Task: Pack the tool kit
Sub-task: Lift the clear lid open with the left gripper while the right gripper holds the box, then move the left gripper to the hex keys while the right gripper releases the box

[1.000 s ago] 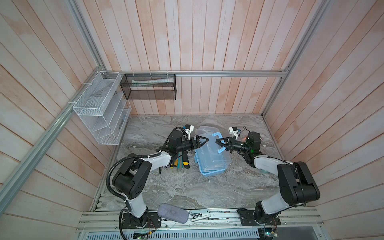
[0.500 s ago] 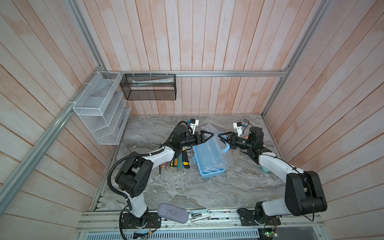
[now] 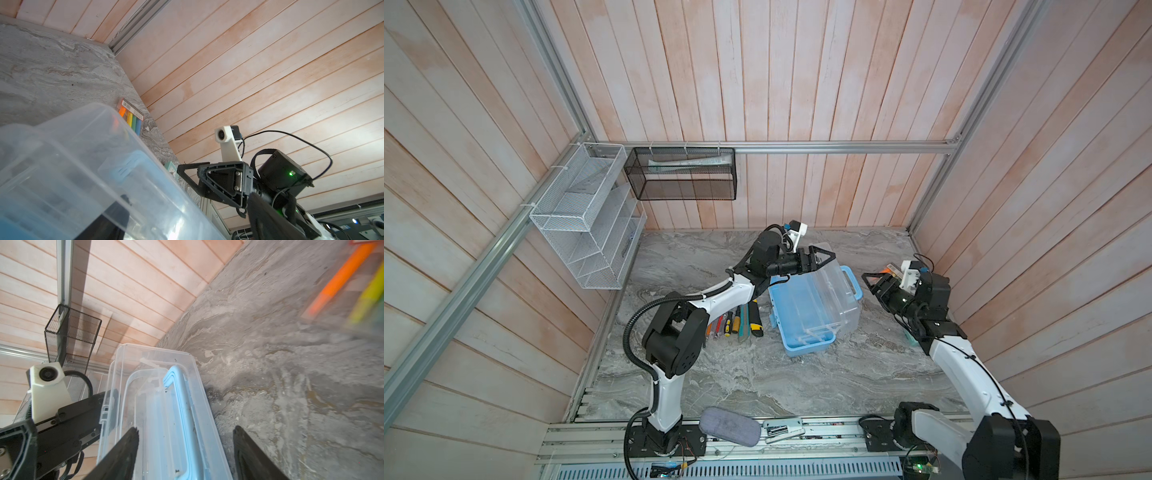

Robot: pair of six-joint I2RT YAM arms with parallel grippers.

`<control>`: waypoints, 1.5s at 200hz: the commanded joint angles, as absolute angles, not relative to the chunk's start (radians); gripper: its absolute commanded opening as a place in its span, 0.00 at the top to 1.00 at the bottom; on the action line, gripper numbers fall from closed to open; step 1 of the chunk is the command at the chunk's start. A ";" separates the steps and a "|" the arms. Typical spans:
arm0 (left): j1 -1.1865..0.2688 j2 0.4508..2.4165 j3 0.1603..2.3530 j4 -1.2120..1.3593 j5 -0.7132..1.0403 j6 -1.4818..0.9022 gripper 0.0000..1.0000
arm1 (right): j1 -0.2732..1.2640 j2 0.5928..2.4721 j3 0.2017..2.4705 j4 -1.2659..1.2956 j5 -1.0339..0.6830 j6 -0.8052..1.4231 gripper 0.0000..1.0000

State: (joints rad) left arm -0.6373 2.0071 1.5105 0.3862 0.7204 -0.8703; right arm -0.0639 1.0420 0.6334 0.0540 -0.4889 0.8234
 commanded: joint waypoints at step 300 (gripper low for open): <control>-0.453 1.330 0.868 -0.292 -0.179 -0.519 0.29 | 0.742 1.332 1.016 -0.163 -0.011 0.442 0.38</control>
State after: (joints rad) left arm -0.4900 1.3830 0.9184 -0.3012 -0.1501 -0.4965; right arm 0.7074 1.2999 0.9615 -0.1360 -0.0338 0.4606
